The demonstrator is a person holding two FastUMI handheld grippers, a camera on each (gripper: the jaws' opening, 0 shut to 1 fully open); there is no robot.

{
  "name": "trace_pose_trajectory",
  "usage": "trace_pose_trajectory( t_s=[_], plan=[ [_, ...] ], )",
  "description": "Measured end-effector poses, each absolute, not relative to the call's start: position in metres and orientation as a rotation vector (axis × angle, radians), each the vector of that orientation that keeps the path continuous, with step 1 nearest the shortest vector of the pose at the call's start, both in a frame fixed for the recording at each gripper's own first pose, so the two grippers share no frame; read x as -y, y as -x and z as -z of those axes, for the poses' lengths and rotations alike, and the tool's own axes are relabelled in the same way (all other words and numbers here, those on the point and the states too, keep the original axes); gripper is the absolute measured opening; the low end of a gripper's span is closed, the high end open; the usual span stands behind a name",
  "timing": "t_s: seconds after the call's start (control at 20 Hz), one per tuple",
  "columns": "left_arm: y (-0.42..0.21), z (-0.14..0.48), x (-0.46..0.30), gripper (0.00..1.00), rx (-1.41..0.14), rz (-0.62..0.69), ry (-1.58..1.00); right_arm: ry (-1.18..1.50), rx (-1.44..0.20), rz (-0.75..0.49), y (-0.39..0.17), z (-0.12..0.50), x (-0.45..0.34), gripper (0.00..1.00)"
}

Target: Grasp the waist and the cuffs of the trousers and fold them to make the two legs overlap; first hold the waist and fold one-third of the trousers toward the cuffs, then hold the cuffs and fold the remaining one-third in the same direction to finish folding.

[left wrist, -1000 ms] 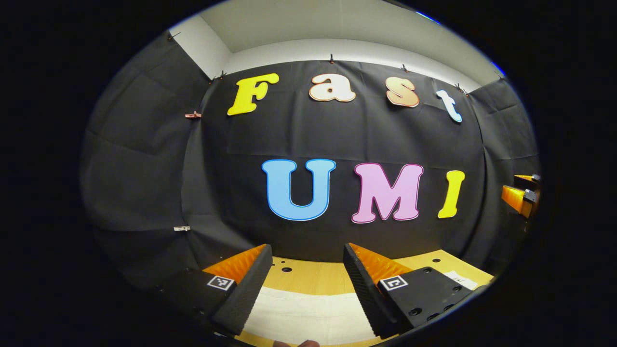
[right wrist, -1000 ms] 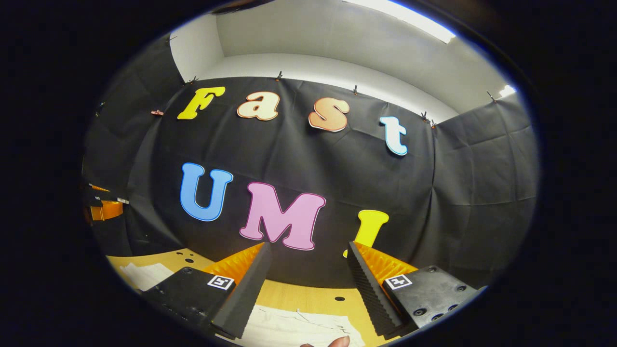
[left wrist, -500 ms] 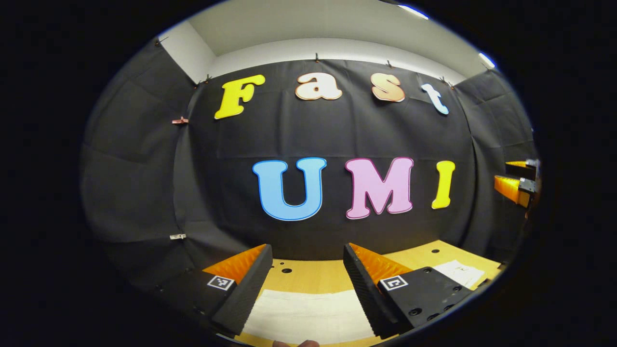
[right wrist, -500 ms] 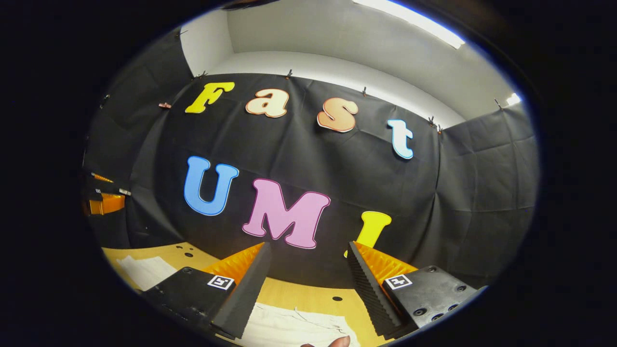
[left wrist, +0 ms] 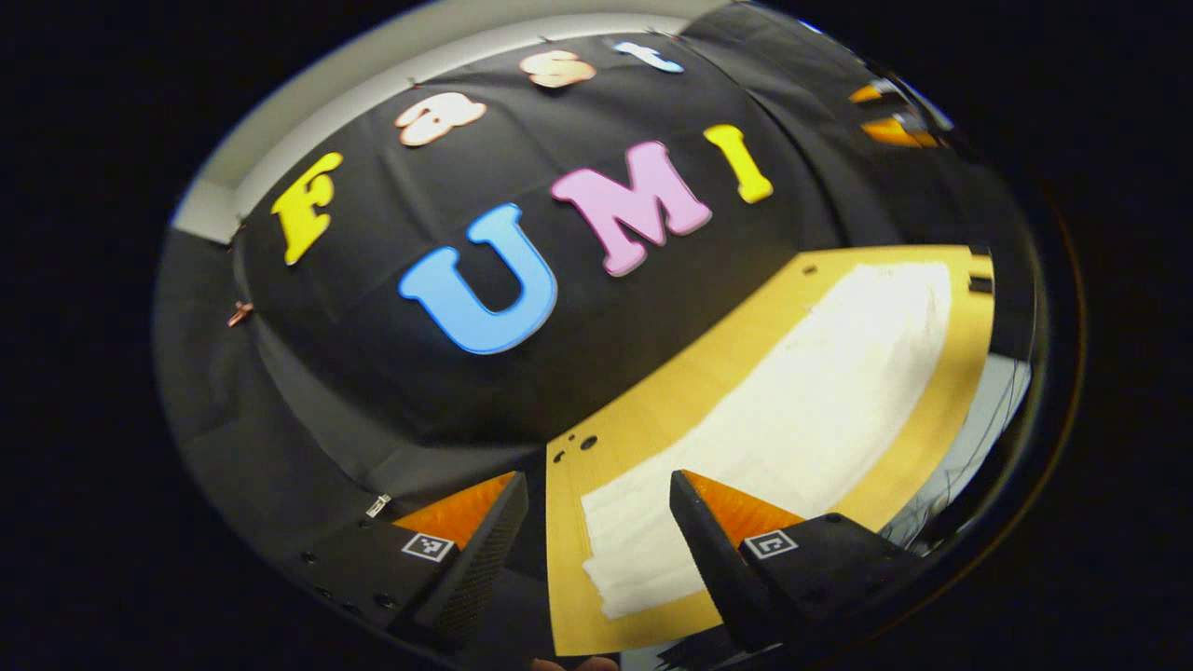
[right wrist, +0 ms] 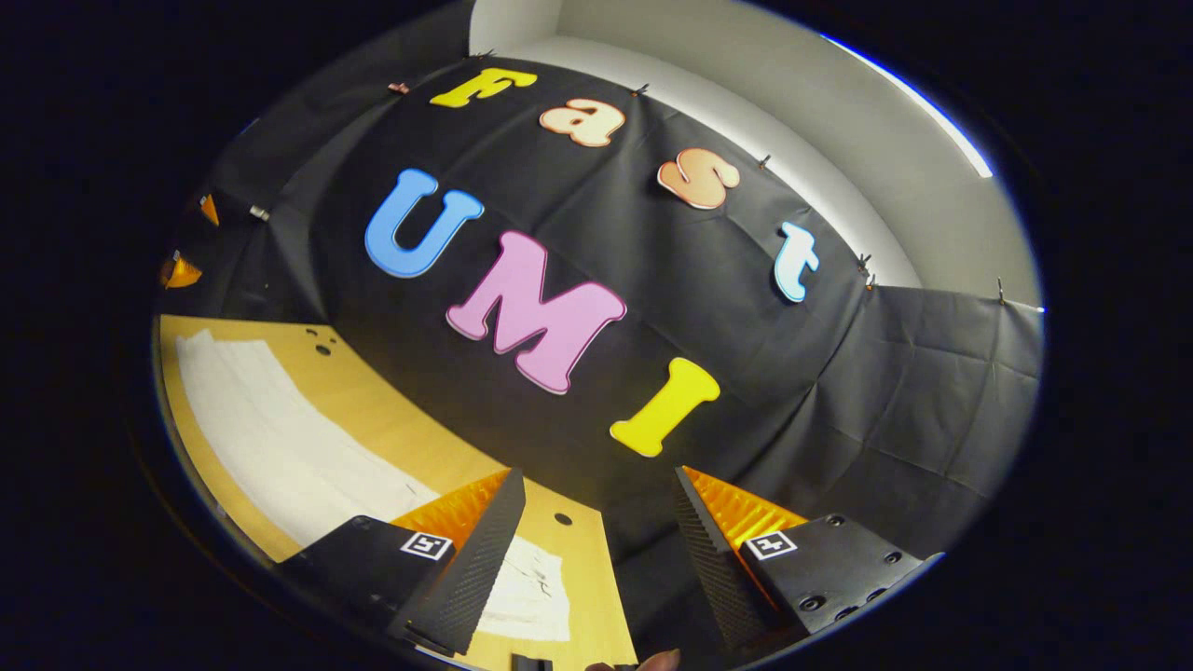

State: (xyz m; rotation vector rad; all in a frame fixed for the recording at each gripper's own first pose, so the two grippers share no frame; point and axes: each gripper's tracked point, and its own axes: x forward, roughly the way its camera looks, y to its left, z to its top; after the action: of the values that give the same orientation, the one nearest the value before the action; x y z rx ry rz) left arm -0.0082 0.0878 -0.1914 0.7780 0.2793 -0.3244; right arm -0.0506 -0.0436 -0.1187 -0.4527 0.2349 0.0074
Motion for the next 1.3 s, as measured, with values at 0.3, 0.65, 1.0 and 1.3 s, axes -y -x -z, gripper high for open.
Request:
trace_pose_trajectory(
  t_s=[0.3,0.65,1.0,1.3],
  plan=[
    [0.014,0.309,-0.102,0.96,-0.41,0.564,-1.184,0.456,-0.35,0.033,0.079,0.161,0.065,0.97],
    [0.002,0.399,-0.134,0.97,-0.619,0.682,-1.344,0.422,-0.363,0.056,0.093,0.162,0.079,0.98],
    [-0.041,0.422,-0.144,0.94,-0.628,0.676,-1.508,0.444,-0.405,0.055,0.107,0.177,0.09,0.98],
    [-0.056,0.446,-0.152,0.11,-0.816,0.656,-1.488,0.579,-0.486,-0.097,0.104,0.234,0.076,0.98]
  ],
)
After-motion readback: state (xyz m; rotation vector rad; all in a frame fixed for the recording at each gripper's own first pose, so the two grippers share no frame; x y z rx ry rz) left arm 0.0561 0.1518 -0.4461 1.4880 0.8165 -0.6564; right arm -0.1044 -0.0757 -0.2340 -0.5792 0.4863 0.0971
